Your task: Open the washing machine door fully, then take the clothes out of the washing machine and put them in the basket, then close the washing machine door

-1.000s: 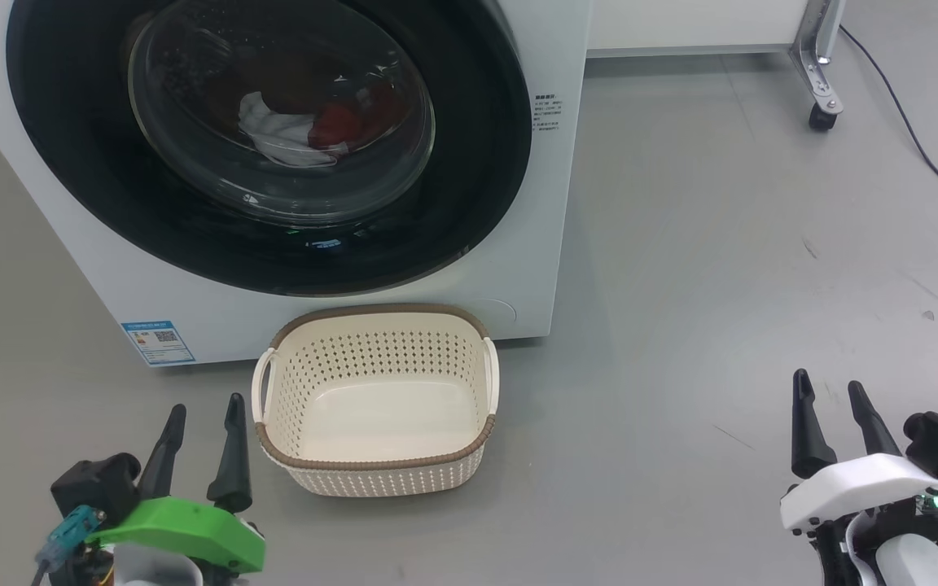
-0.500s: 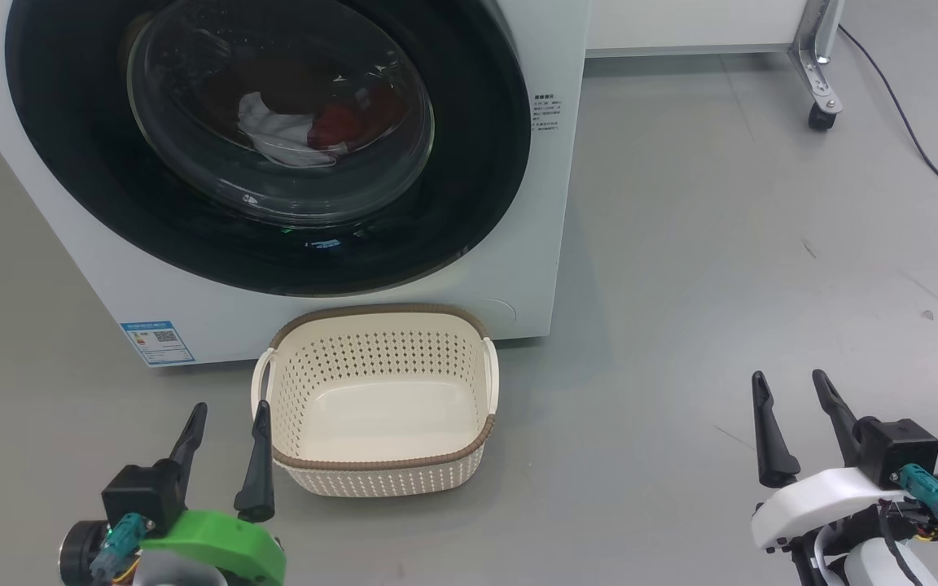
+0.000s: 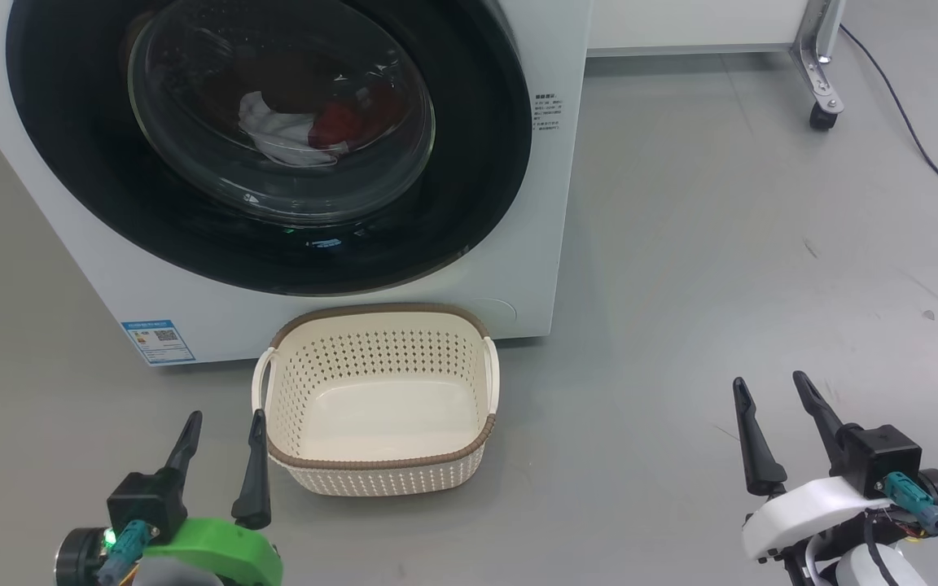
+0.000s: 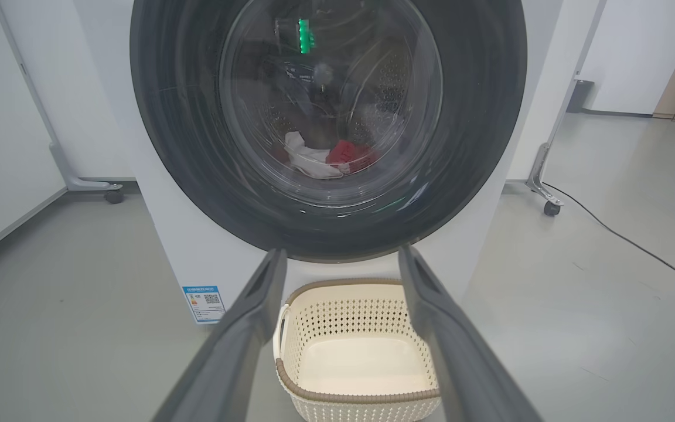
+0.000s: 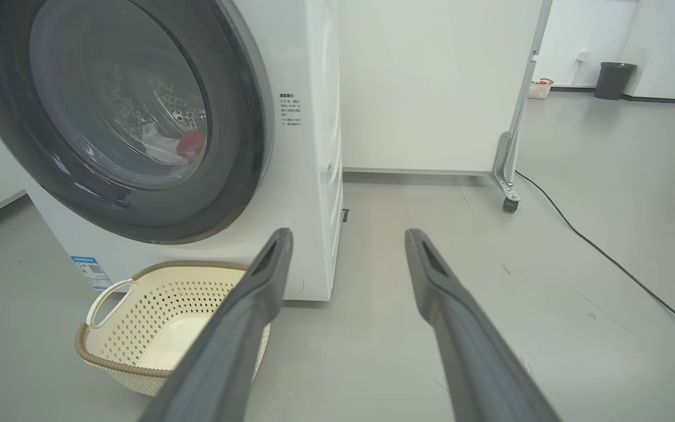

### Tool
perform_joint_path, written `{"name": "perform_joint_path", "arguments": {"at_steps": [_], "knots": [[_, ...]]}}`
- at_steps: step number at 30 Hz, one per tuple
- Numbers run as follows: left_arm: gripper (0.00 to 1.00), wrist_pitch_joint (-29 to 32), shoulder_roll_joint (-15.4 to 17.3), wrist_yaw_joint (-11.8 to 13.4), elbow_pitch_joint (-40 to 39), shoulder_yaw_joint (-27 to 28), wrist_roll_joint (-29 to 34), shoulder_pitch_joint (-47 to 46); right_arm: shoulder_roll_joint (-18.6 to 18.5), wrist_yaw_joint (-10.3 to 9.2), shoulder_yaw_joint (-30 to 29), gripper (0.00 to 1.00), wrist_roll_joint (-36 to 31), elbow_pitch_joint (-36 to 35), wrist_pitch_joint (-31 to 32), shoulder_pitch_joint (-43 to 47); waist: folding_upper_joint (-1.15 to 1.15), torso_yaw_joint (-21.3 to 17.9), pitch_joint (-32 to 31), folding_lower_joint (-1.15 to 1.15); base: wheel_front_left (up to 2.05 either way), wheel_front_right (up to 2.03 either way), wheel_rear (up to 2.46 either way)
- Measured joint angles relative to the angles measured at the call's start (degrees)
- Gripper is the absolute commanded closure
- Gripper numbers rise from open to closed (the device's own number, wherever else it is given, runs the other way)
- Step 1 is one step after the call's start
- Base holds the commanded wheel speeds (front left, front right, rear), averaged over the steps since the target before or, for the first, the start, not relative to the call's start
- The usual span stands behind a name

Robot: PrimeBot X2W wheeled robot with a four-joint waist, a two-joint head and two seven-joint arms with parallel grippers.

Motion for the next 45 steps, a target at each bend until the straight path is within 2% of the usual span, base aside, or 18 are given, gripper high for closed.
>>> {"name": "perform_joint_path", "arguments": {"at_steps": [14,15,16,17,18,28,32,38,45], "knots": [[0.00,0.00,-0.73,0.00,1.64,1.42,-0.05,-0.01,0.58,-0.38,-1.20,0.01,-0.96,-0.04,0.00,0.25,0.00,0.09,0.21,0.00,0.00,0.00,0.00],[0.00,0.00,-0.79,0.00,1.67,1.48,-0.05,-0.01,0.60,-0.38,-1.27,0.11,-0.96,-0.04,0.00,0.25,0.00,0.09,0.23,0.00,0.00,0.00,0.00],[0.00,0.00,-0.83,0.00,1.70,1.54,-0.05,-0.01,0.66,-0.37,-1.40,0.27,-0.97,-0.04,0.00,0.25,0.00,0.09,0.24,0.00,0.00,0.00,0.00],[0.00,0.00,-0.88,0.00,1.75,1.58,-0.05,-0.02,0.73,-0.36,-1.51,0.54,-0.99,-0.04,0.00,0.25,0.00,0.09,0.25,0.00,0.00,0.00,0.00],[0.00,0.00,-0.91,0.00,1.79,1.60,-0.05,-0.02,0.78,-0.31,-1.60,1.00,-1.01,-0.04,0.00,0.26,0.00,0.09,0.26,0.00,0.00,0.00,0.00],[0.00,0.00,-1.10,-0.01,2.15,1.85,0.09,-0.04,1.36,0.31,-2.35,1.00,-1.18,-0.04,0.00,0.30,0.00,0.07,0.29,0.00,0.00,0.00,0.00],[0.00,0.00,-1.14,-0.03,2.18,1.96,0.30,-0.05,2.43,1.22,-3.13,1.00,-0.18,-0.03,0.00,0.38,0.00,0.10,0.39,0.00,0.00,0.00,0.00],[0.00,0.00,-1.25,-0.08,2.12,1.94,1.10,-0.24,5.59,3.91,-7.01,1.00,9.35,0.56,0.00,0.51,0.00,0.27,0.92,0.00,0.00,0.00,0.00],[0.00,-0.01,-1.36,-0.09,1.31,1.97,1.45,-2.01,6.26,6.67,-10.50,1.00,19.44,1.93,0.01,-0.06,0.00,0.85,2.68,0.00,0.00,0.00,0.00]]}}
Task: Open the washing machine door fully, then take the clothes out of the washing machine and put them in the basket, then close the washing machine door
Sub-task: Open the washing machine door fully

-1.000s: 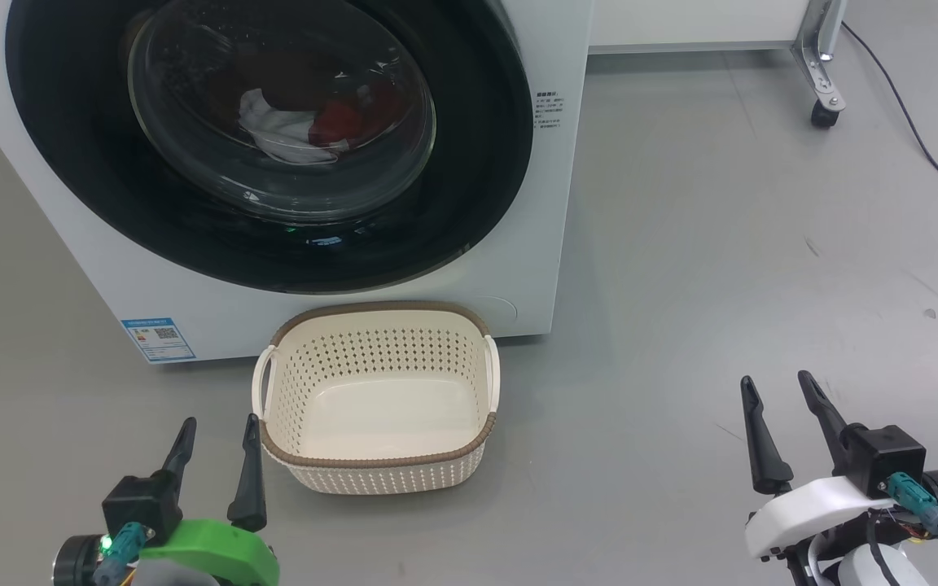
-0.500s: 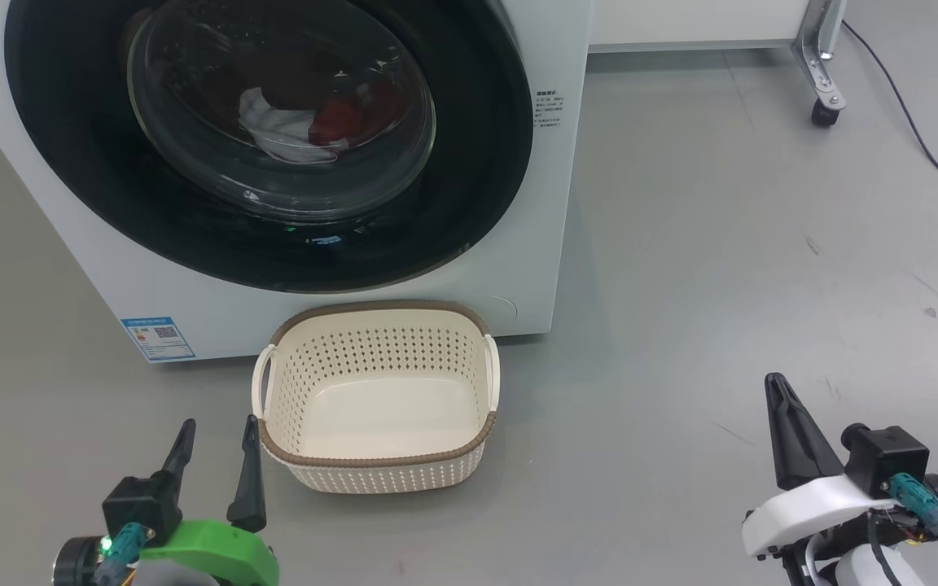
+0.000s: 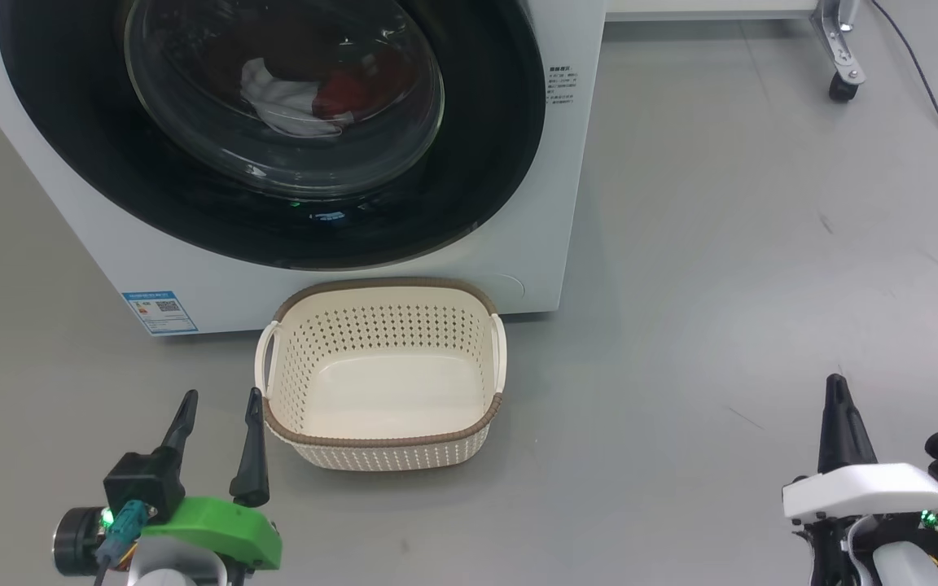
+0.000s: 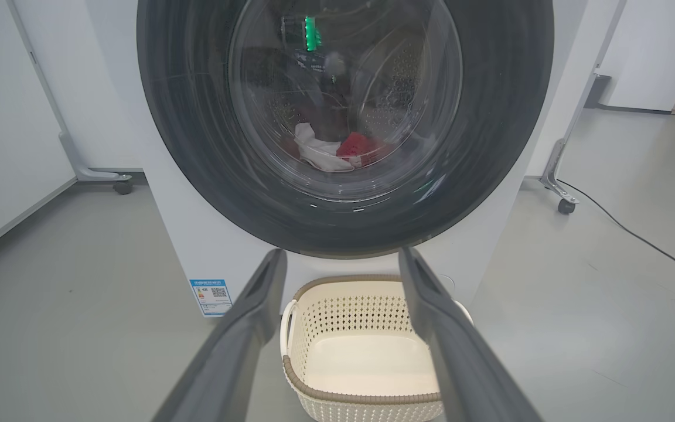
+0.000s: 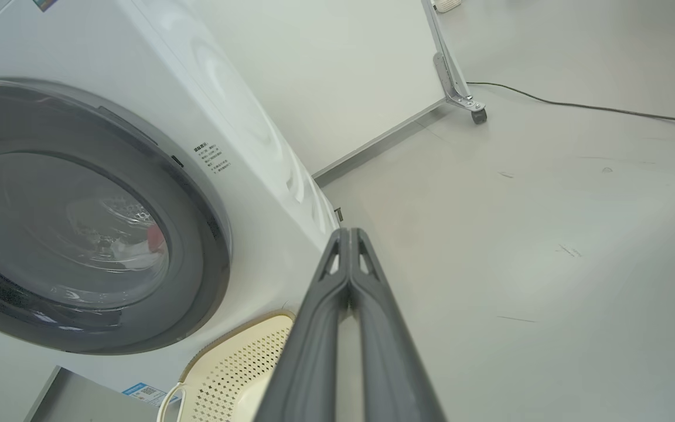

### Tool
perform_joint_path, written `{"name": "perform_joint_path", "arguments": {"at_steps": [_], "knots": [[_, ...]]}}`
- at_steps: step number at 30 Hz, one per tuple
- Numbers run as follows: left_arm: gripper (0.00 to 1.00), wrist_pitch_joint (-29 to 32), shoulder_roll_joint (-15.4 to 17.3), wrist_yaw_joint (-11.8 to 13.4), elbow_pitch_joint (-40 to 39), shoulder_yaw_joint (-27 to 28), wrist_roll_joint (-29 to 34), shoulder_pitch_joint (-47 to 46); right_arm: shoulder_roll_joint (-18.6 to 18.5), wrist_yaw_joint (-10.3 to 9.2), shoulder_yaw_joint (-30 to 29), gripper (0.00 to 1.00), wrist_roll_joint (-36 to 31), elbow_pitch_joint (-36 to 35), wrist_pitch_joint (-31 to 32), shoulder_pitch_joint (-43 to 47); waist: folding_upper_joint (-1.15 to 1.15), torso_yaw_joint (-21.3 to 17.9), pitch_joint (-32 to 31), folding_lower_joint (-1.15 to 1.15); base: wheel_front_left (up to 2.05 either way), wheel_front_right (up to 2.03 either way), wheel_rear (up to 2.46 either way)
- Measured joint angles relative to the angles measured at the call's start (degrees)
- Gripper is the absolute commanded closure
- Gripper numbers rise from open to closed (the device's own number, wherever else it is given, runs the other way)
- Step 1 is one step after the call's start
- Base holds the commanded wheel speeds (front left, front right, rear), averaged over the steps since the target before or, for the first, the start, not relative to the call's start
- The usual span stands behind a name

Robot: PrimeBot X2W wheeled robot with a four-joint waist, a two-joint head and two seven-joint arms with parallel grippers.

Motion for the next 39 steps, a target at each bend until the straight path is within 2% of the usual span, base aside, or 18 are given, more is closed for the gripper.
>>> {"name": "perform_joint_path", "arguments": {"at_steps": [4,9,12,18,28,39], "knots": [[0.00,0.01,-0.07,-0.01,-0.43,-0.02,0.11,-0.60,0.62,1.12,-2.29,1.00,8.45,0.27,1.36,-2.55,0.00,0.38,1.42,0.00,0.00,0.00,0.00],[0.00,0.01,-0.15,-0.69,-1.43,-0.08,0.49,-1.79,0.80,1.59,-4.72,1.00,19.14,0.43,5.14,-7.03,0.00,0.93,3.49,0.00,0.00,0.00,0.00],[0.00,0.01,-0.21,-0.92,-2.10,-0.22,0.68,-3.09,0.79,1.62,-5.92,1.00,27.83,0.44,9.57,-11.59,0.00,1.46,5.37,0.00,0.00,0.00,0.00],[0.00,0.00,-0.35,-1.01,-3.44,-0.81,1.02,-4.95,0.67,1.62,-7.75,1.00,38.63,0.41,16.38,-18.59,0.00,2.40,8.46,0.00,0.00,0.00,0.00],[0.00,0.00,-0.59,-1.42,-5.05,-2.47,1.10,-9.05,0.01,1.29,-9.05,1.00,46.86,0.56,25.91,-30.05,0.00,4.66,14.27,0.00,0.00,0.00,0.00],[0.00,0.00,-0.77,-1.42,-6.60,-4.97,-0.21,-12.68,-3.65,-2.63,-8.20,1.00,49.36,0.65,33.00,-43.51,0.00,7.72,20.38,0.00,0.00,0.00,0.00]]}}
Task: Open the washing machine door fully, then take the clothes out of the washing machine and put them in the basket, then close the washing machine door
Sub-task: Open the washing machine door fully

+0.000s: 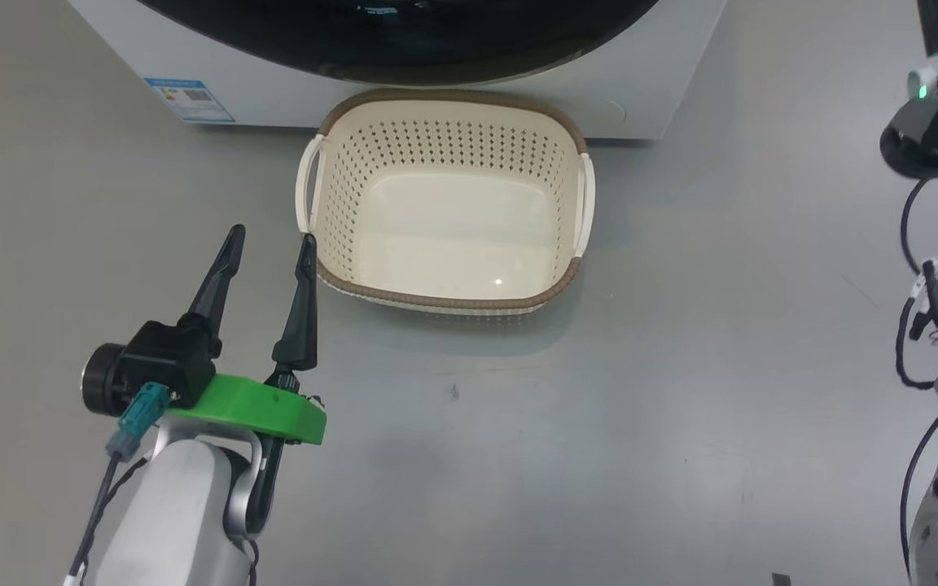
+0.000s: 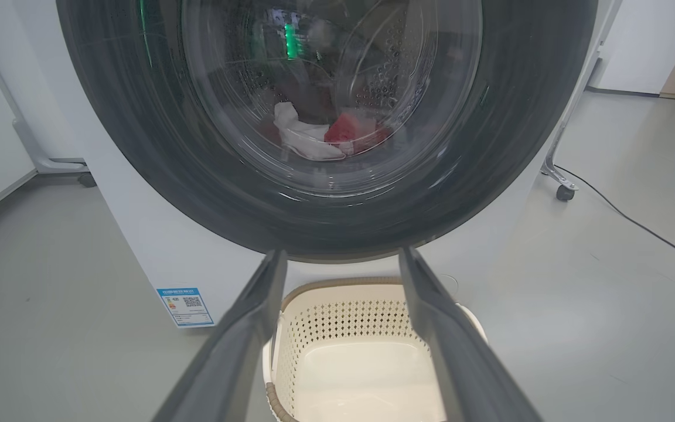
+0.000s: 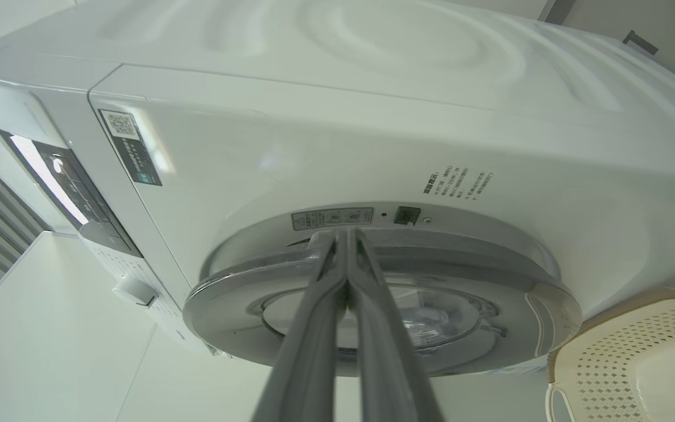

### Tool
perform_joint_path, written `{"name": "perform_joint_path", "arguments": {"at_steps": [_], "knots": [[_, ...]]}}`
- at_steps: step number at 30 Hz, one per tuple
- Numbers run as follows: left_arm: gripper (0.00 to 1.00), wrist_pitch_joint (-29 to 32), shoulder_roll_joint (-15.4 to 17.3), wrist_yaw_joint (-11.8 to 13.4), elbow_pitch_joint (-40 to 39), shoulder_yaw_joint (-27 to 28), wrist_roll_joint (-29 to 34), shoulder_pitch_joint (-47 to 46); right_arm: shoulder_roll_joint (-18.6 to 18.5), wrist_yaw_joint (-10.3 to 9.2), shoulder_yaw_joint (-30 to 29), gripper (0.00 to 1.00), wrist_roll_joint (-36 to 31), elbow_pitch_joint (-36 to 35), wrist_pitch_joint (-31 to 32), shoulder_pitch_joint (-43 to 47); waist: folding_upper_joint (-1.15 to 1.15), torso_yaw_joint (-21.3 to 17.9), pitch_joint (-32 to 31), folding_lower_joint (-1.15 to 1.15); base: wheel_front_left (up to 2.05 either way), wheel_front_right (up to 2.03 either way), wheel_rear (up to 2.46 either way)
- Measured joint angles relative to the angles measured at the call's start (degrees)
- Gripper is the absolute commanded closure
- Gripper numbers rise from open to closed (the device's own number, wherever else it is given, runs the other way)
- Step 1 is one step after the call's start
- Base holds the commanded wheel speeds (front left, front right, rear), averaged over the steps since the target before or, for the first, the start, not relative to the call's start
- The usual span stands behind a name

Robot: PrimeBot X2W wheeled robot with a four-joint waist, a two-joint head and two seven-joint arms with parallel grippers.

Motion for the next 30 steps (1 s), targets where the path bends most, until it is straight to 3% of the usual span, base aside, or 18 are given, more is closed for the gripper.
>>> {"name": "perform_joint_path", "arguments": {"at_steps": [17,30], "knots": [[0.00,-0.01,-0.40,0.59,-1.94,-4.74,-3.91,-4.43,-5.48,-5.97,3.98,1.00,-0.93,5.13,7.51,-15.58,0.00,6.30,7.40,0.00,0.00,0.00,0.00],[0.00,-0.01,-0.55,1.53,-2.16,-6.71,-5.48,-5.41,-6.71,-6.95,5.02,1.00,-1.66,10.59,9.20,-22.59,0.00,10.11,9.61,0.00,0.00,0.00,0.00]]}}
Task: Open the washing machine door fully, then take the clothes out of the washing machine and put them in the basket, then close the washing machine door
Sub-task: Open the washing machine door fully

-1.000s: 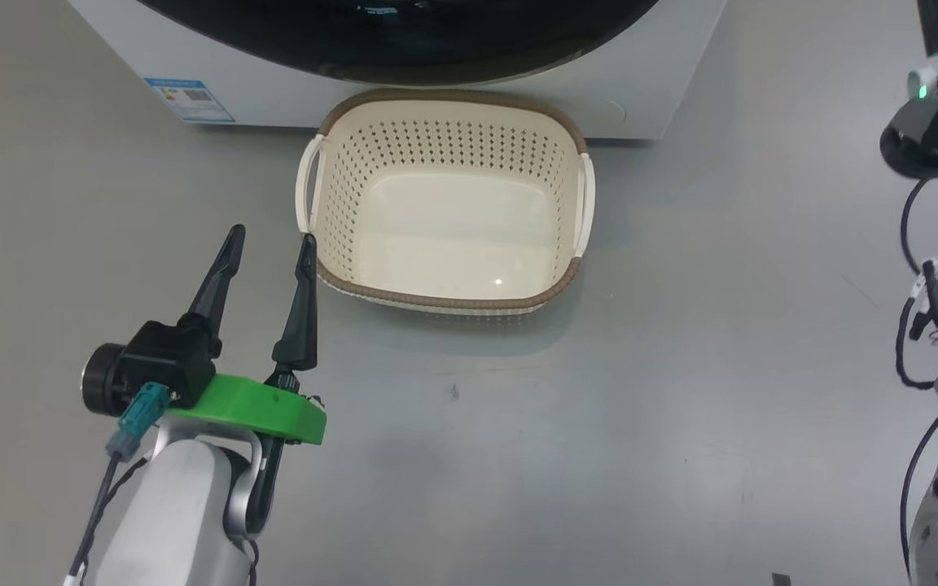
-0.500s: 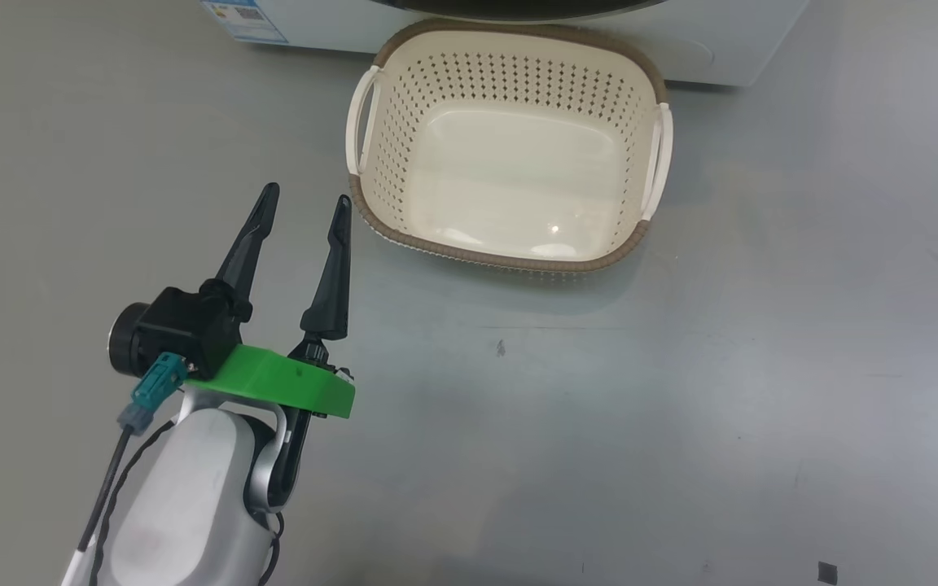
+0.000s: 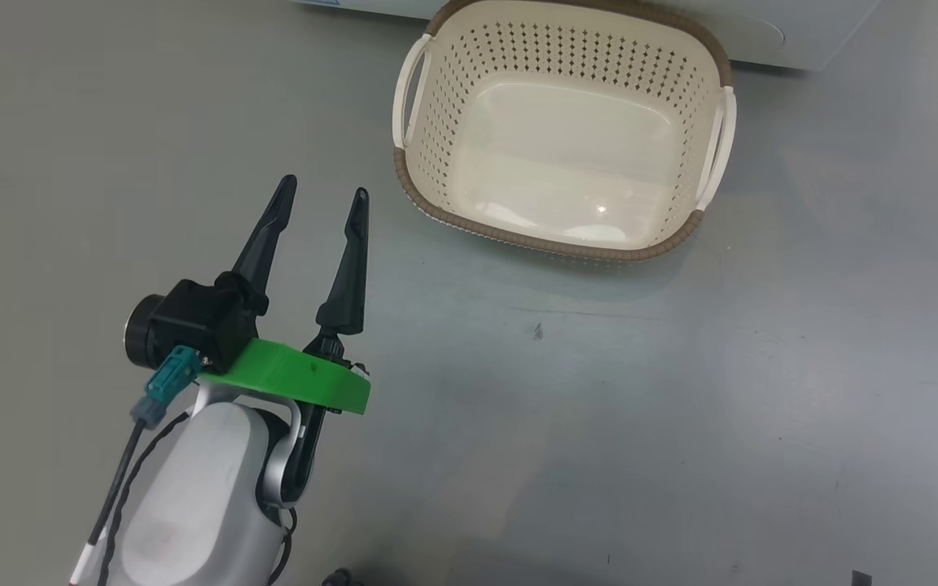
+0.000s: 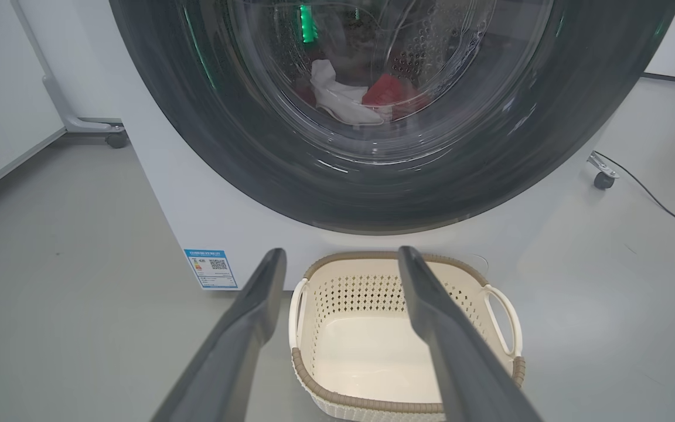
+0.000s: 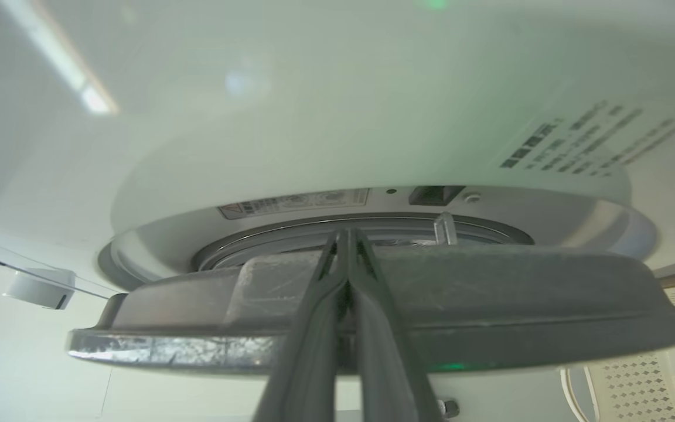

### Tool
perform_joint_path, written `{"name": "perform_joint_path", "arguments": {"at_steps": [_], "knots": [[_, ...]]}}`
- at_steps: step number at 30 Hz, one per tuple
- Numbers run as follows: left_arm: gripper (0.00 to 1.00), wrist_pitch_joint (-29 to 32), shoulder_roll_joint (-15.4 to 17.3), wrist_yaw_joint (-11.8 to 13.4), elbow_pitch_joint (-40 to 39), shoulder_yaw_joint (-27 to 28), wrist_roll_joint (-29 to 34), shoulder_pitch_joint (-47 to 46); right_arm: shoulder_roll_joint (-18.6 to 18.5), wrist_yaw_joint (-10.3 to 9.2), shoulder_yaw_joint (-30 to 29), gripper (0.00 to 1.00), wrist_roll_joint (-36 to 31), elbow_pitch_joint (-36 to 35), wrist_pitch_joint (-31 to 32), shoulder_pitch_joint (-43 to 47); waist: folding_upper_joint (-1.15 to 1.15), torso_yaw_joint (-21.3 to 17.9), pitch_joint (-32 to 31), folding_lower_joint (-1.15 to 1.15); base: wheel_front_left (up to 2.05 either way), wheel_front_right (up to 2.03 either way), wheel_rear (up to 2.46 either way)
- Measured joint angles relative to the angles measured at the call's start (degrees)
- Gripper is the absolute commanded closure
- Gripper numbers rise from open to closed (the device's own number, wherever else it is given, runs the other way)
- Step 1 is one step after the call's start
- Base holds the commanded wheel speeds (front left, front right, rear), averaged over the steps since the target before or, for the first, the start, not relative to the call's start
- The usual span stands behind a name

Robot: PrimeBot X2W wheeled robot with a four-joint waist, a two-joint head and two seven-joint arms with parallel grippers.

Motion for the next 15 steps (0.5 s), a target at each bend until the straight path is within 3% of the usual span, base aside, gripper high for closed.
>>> {"name": "perform_joint_path", "arguments": {"at_steps": [15], "knots": [[0.00,0.00,-0.05,1.27,-0.16,-0.93,-0.37,-0.31,-1.31,-0.04,0.22,1.00,1.27,4.92,4.47,-2.62,0.00,0.46,0.20,0.00,0.00,0.00,0.00]]}}
